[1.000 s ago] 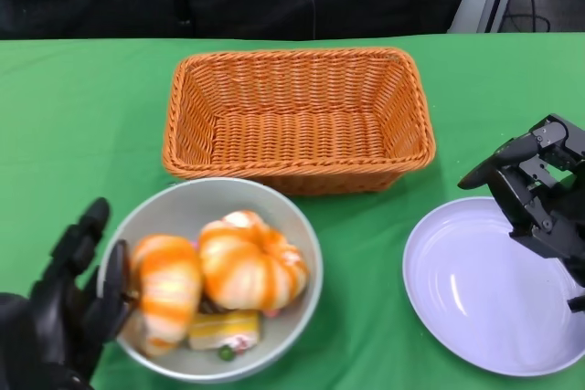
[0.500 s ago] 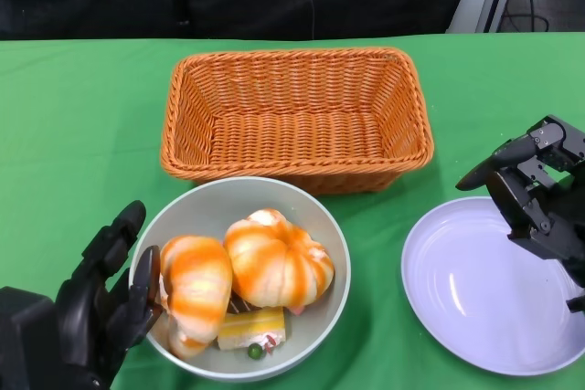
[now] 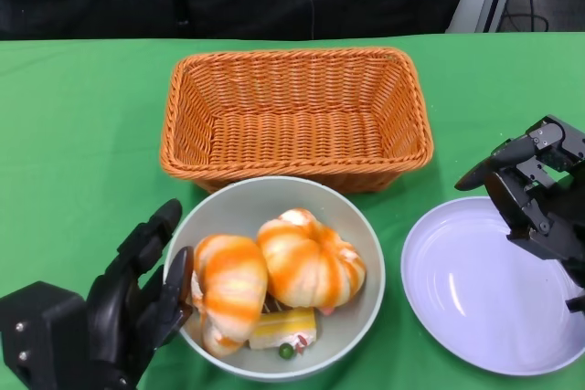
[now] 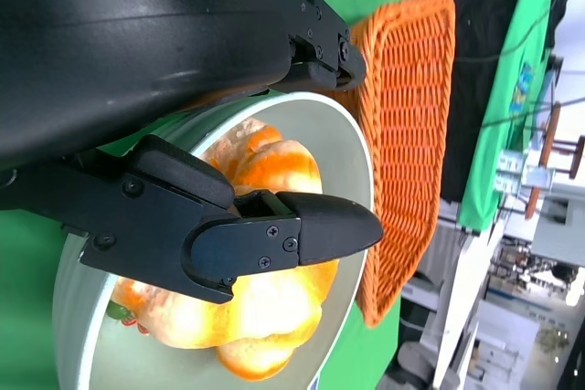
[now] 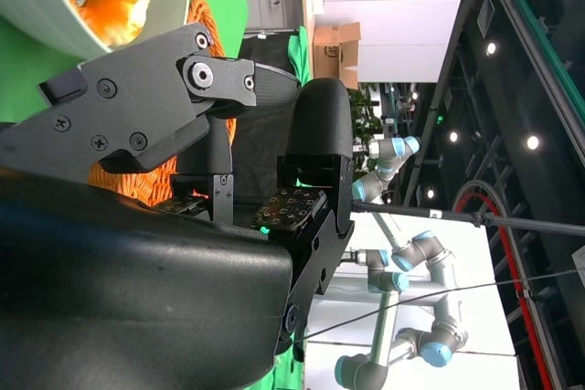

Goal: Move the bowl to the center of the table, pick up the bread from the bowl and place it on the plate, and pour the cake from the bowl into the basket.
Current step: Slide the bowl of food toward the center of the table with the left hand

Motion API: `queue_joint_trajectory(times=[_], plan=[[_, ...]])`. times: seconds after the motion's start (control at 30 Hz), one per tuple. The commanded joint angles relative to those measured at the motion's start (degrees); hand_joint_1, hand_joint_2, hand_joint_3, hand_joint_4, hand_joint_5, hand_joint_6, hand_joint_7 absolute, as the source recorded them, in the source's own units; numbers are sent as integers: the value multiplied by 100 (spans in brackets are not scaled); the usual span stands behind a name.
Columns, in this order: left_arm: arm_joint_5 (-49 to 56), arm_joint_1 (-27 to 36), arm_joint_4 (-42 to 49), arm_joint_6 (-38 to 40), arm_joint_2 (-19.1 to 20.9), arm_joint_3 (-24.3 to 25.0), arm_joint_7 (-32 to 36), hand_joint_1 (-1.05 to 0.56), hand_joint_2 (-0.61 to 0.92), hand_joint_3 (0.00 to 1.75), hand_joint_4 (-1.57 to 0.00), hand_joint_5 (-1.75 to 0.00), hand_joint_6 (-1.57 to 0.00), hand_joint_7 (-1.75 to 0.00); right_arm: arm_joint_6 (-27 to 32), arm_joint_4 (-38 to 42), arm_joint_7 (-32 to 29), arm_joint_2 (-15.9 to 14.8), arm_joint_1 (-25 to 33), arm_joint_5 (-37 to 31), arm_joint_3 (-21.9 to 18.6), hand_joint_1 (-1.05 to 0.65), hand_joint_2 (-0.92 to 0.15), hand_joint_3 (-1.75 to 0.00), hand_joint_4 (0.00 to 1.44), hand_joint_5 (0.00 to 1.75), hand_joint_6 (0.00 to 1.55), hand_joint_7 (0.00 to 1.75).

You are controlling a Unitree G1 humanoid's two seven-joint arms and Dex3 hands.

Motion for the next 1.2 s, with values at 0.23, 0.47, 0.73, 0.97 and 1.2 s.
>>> queue_joint_trajectory(times=[0.23, 0.47, 0.73, 0.97, 1.2], plan=[[22, -18, -148, 88, 53, -99, -151, -76, 92, 53, -31, -2, -29, -2, -53, -46, -44, -40, 79, 40, -40, -28, -75, -48, 71, 142, 72, 110], [-66, -5, -201, 177, 92, -181, -408, -76, 92, 52, -31, -1, -27, 0, -70, -4, 18, -50, 71, 89, -41, -25, -77, -47, 70, 143, 71, 111], [-13, -10, -228, 108, 78, -219, -466, -76, 92, 51, -33, -1, -28, -1, -56, -17, -5, -47, 82, 66, -52, -24, -79, -43, 71, 142, 73, 109], [115, -127, -20, -271, 59, -81, -368, -77, 92, 47, -36, -2, -31, -2, -34, -27, 0, -55, 85, 76, -54, -26, -80, -41, 70, 142, 72, 109], [341, -332, 361, -1058, -199, 200, 79, -76, 92, 43, -39, -2, -32, -1, -9, -64, -64, -53, 123, 20, -35, -27, -80, -39, 71, 143, 72, 111]])
